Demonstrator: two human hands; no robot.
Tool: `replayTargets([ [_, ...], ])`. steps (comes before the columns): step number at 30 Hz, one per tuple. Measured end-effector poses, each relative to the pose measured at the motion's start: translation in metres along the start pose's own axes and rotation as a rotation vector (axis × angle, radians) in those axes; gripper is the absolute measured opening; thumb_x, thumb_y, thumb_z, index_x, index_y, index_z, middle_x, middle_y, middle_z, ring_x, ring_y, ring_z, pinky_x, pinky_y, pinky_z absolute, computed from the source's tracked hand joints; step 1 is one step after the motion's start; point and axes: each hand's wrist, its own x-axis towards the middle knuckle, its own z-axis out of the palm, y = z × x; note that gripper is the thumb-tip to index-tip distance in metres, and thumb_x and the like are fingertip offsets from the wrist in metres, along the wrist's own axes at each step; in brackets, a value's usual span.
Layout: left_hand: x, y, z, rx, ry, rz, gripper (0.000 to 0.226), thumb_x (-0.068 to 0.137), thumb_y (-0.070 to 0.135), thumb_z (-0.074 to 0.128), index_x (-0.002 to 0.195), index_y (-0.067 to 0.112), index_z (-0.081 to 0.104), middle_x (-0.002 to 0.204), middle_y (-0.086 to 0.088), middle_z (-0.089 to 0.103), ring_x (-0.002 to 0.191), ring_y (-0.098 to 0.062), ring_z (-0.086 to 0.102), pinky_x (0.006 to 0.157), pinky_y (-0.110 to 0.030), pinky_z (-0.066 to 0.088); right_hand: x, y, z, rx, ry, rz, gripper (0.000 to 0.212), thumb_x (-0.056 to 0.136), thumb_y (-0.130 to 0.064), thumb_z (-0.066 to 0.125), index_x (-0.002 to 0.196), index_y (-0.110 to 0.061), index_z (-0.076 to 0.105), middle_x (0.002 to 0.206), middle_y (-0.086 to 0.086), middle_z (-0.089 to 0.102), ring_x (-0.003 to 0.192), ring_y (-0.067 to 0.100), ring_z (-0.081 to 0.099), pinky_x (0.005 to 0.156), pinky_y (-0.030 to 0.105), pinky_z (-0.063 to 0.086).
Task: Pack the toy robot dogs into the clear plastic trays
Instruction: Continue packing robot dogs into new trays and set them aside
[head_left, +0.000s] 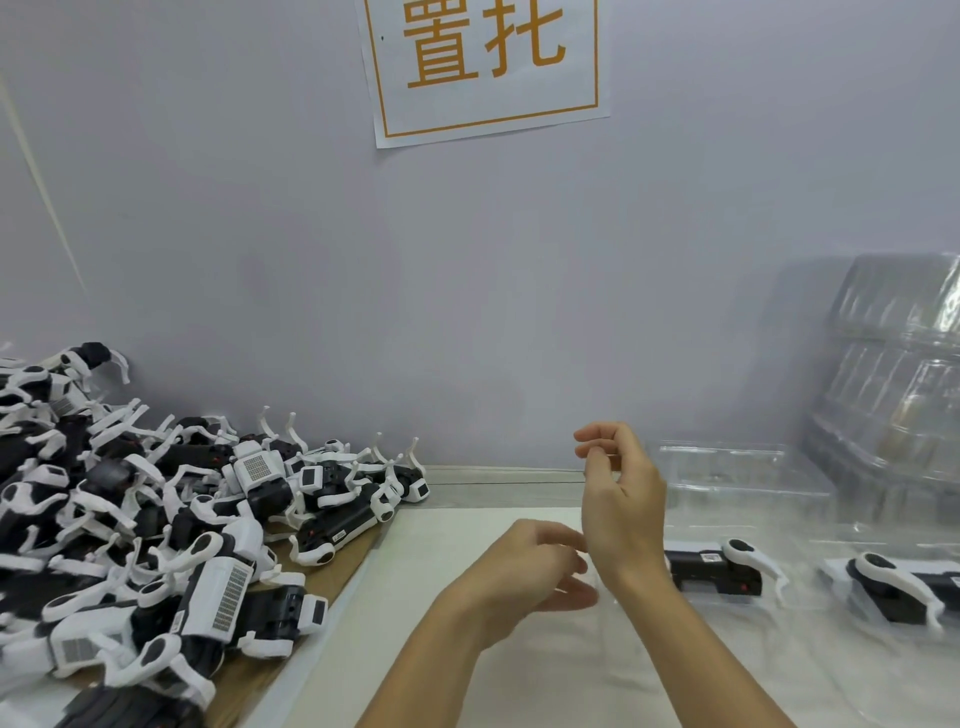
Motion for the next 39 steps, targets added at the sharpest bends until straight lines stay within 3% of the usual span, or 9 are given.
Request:
replayTargets([
  [8, 0.0, -0.005, 0.043, -0.166, -0.19, 0.04, 0.048, 0.087, -0.014, 0.035, 0.128, 0.001, 0.055, 0.14, -0.014, 0.055, 0.113, -0.03, 0.064, 0.098, -0.035, 0.053, 0.032, -0.004, -0.031, -0.141, -0.002, 0.104, 0.028, 0.091, -0.005, 0.046, 0.09, -0.026, 0.065, 0.082, -0.006, 0.066, 0.056, -0.002, 0.054, 0.049, 0.009, 0.039],
  [10, 0.0, -0.007, 0.049, -0.195, -0.208, 0.041, 0.044, 0.087, -0.015, 0.034, 0.122, 0.002, 0.053, 0.144, -0.012, 0.051, 0.123, -0.031, 0.06, 0.098, -0.037, 0.053, 0.038, -0.002, -0.039, -0.204, -0.008, 0.146, 0.028, 0.09, -0.007, 0.047, 0.094, -0.023, 0.069, 0.088, -0.005, 0.068, 0.066, 0.003, 0.056, 0.058, 0.016, 0.04],
  [15, 0.0, -0.004, 0.062, 0.04, -0.284, 0.057, 0.073, 0.078, 0.002, 0.04, 0.149, 0.015, 0.042, 0.154, 0.01, 0.041, 0.138, -0.019, 0.044, 0.098, -0.031, 0.045, 0.041, 0.004, -0.044, -0.368, -0.126, 0.247, 0.029, 0.089, -0.012, 0.049, 0.104, -0.023, 0.072, 0.121, 0.002, 0.064, 0.094, 0.019, 0.06, 0.085, 0.032, 0.05],
  [17, 0.0, -0.003, 0.066, 0.187, -0.286, 0.073, 0.079, 0.071, 0.01, 0.043, 0.149, 0.022, 0.043, 0.152, 0.009, 0.044, 0.137, -0.016, 0.043, 0.097, -0.031, 0.042, 0.042, 0.007, -0.043, -0.446, -0.209, 0.286, 0.032, 0.09, -0.016, 0.049, 0.114, -0.021, 0.07, 0.132, 0.005, 0.059, 0.118, 0.023, 0.054, 0.101, 0.037, 0.045],
  [21, 0.002, -0.007, 0.062, 0.368, -0.265, 0.144, 0.071, 0.084, 0.002, 0.044, 0.151, 0.026, 0.037, 0.156, 0.011, 0.036, 0.138, -0.008, 0.034, 0.106, -0.027, 0.034, 0.038, 0.015, -0.036, -0.576, -0.341, 0.334, 0.046, 0.09, -0.016, 0.049, 0.134, -0.019, 0.058, 0.152, 0.012, 0.036, 0.138, 0.025, 0.037, 0.106, 0.036, 0.037],
  [24, 0.004, -0.011, 0.049, 0.399, -0.155, 0.167, 0.07, 0.08, 0.001, 0.04, 0.144, 0.026, 0.048, 0.151, 0.008, 0.044, 0.126, -0.009, 0.048, 0.103, -0.025, 0.042, 0.034, 0.02, -0.035, -0.689, -0.392, 0.347, 0.055, 0.089, -0.012, 0.047, 0.142, -0.026, 0.049, 0.158, 0.016, 0.009, 0.136, 0.03, 0.039, 0.103, 0.035, 0.038],
  [28, 0.01, -0.024, 0.024, 0.36, 0.117, 0.166, 0.052, 0.087, 0.002, 0.039, 0.123, 0.028, 0.066, 0.135, 0.006, 0.054, 0.1, -0.006, 0.055, 0.069, -0.011, 0.045, 0.033, 0.027, -0.033, -0.83, -0.485, 0.394, 0.057, 0.091, -0.013, 0.046, 0.146, -0.028, 0.043, 0.149, 0.015, 0.015, 0.093, 0.032, 0.057, 0.084, 0.029, 0.042],
  [32, 0.015, -0.032, 0.008, 0.206, 0.326, 0.156, 0.041, 0.088, 0.002, 0.042, 0.105, 0.027, 0.07, 0.117, 0.006, 0.062, 0.087, 0.0, 0.059, 0.055, -0.006, 0.041, 0.028, 0.031, -0.029, -0.873, -0.537, 0.314, 0.052, 0.09, -0.014, 0.049, 0.141, -0.028, 0.049, 0.139, 0.008, 0.027, 0.111, 0.032, 0.055, 0.091, 0.03, 0.044],
  [39, 0.021, -0.039, -0.01, 0.048, 0.631, 0.134, 0.029, 0.09, 0.002, 0.046, 0.093, 0.023, 0.067, 0.1, 0.007, 0.065, 0.073, 0.0, 0.059, 0.047, -0.005, 0.038, 0.0, 0.034, -0.003, -0.809, -0.6, 0.07, 0.056, 0.094, -0.016, 0.056, 0.144, -0.034, 0.04, 0.129, 0.002, 0.038, 0.109, 0.023, 0.054, 0.089, 0.028, 0.046],
])
